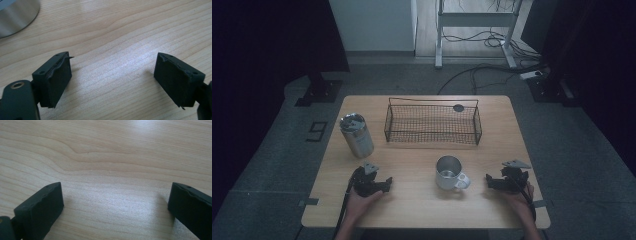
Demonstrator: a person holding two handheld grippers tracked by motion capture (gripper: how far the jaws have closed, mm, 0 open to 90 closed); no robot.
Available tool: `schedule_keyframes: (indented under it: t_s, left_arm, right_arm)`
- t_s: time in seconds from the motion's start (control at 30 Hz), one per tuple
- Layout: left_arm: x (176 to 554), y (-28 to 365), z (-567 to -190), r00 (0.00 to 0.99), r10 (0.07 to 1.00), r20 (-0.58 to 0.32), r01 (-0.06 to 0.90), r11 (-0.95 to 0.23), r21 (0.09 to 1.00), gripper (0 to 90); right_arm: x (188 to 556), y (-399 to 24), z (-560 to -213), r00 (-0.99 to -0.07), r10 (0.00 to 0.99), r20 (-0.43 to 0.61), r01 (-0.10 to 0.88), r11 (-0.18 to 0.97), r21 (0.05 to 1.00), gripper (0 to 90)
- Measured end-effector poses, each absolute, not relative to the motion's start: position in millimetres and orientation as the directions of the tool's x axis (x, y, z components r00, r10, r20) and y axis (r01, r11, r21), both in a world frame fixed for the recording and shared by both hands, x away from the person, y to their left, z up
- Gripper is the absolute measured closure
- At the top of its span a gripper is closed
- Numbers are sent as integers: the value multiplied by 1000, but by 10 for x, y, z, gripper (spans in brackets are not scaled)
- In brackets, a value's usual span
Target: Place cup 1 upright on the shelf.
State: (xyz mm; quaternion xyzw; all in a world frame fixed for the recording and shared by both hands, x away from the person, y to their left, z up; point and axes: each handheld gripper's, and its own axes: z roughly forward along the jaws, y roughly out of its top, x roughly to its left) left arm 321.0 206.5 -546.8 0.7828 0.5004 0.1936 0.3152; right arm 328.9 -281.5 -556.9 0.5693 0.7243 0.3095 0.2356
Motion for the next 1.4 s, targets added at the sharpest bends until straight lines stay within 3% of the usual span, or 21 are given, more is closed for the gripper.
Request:
schedule_keyframes:
  t_s: [0.6, 1.4]
  left_arm:
    - [3094, 2294, -5076, 432, 900, -57, 570, -224, 790, 132]
    - [3202, 2708, -4814, 339, 933, -122, 573, -101, 814, 81]
  right_arm:
    - [3286, -2817, -5567, -235, 972, 13, 679, 155, 717, 8]
    - [3285, -2819, -5565, -230, 973, 12, 680, 152, 718, 13]
